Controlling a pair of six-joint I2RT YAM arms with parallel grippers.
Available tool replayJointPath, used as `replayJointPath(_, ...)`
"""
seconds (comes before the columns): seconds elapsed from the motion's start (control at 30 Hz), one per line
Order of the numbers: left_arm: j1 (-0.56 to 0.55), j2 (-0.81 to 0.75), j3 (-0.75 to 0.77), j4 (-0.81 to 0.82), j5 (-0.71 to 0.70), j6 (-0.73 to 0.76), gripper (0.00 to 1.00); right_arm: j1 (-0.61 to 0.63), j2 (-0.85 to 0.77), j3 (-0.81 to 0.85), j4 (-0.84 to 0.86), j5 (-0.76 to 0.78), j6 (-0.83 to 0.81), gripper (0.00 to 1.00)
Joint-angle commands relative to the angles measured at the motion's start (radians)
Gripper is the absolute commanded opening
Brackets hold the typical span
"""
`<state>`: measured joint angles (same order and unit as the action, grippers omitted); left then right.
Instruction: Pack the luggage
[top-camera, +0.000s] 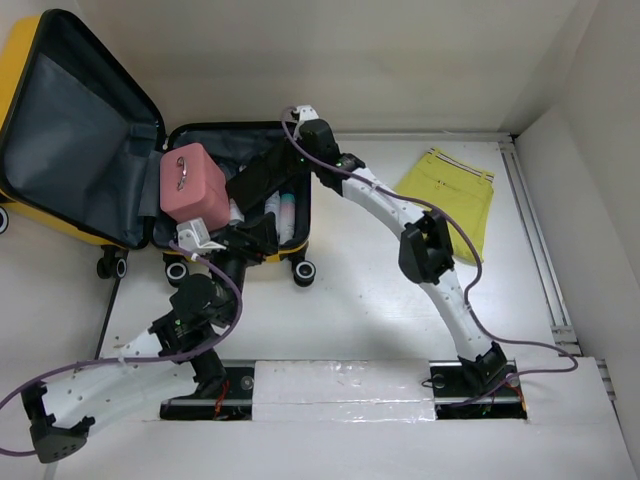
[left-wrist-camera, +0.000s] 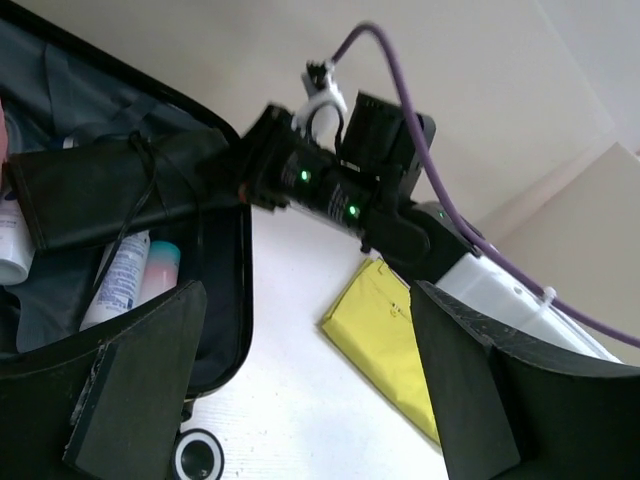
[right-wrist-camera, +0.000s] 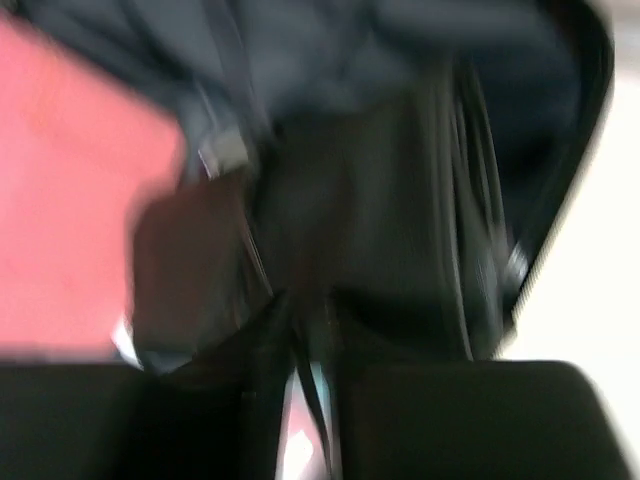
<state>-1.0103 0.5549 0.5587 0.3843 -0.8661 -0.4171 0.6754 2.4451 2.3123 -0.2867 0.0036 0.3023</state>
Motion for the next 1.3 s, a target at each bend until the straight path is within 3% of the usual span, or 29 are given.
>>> replayJointPath(0.0, 0.006, 0.016, 0.040, -0.012, 0.010, -0.012, 0.79, -0.004, 0.081, 0.202, 0.094, 0.026, 0.018, 0.28)
replayJointPath(0.1, 0.006, 0.062, 0.064, -0.021, 0.021, -0.012, 0.81, -0.013, 0.043, 0.219, 0.178, -0.069, 0.050, 0.41)
replayJointPath(0.13, 0.006, 0.083, 0.076, -0.021, 0.021, -0.012, 0.81, -0.013, 0.017, 0.199, 0.188, -0.079, 0.050, 0.41)
replayJointPath(0.2, 0.006, 0.102, 0.076, -0.010, 0.021, -0.012, 0.81, -0.022, -0.056, 0.079, 0.224, -0.065, 0.050, 0.48)
replayJointPath(0.27, 0.006, 0.123, 0.087, -0.010, 0.021, -0.012, 0.81, -0.022, -0.145, 0.007, 0.235, -0.039, 0.038, 0.39)
replayJointPath(0.3, 0.006, 0.123, 0.096, -0.010, 0.021, -0.012, 0.81, -0.036, -0.161, -0.034, 0.207, -0.059, 0.038, 0.27)
replayJointPath(0.33, 0.006, 0.123, 0.096, -0.010, 0.021, -0.012, 0.81, -0.036, -0.193, -0.069, 0.180, -0.082, 0.038, 0.09)
replayJointPath(0.4, 0.006, 0.102, 0.096, -0.010, 0.009, -0.012, 0.81, -0.022, -0.247, -0.186, 0.156, -0.112, 0.038, 0.09)
replayJointPath(0.43, 0.006, 0.093, 0.086, -0.010, -0.008, -0.012, 0.81, -0.005, -0.282, -0.358, 0.194, -0.113, 0.038, 0.23)
replayJointPath(0.5, 0.006, 0.073, 0.061, -0.010, -0.017, -0.025, 0.81, 0.025, -0.363, -0.502, 0.335, -0.073, 0.075, 0.49)
replayJointPath(0.57, 0.006, 0.060, 0.052, -0.001, -0.017, -0.025, 0.81, 0.047, -0.347, -0.547, 0.353, -0.033, 0.098, 0.73)
replayJointPath(0.6, 0.006, 0.060, 0.061, -0.001, -0.017, -0.035, 0.81, 0.058, -0.327, -0.527, 0.353, -0.033, 0.125, 0.79)
replayJointPath(0.77, 0.006, 0.051, 0.079, -0.044, 0.024, -0.055, 0.81, 0.058, -0.196, -0.377, 0.340, -0.024, 0.196, 0.88)
replayJointPath(0.93, 0.006, 0.019, 0.044, -0.044, 0.078, -0.077, 0.81, 0.058, -0.057, -0.226, 0.368, -0.024, 0.282, 0.88)
replayJointPath(1.03, 0.006, 0.019, 0.044, -0.094, 0.078, -0.101, 0.81, 0.067, -0.012, -0.166, 0.383, 0.051, 0.302, 0.88)
replayJointPath(1.27, 0.006, 0.019, 0.033, -0.087, 0.078, -0.092, 0.81, 0.085, 0.011, -0.106, 0.310, 0.160, 0.345, 0.89)
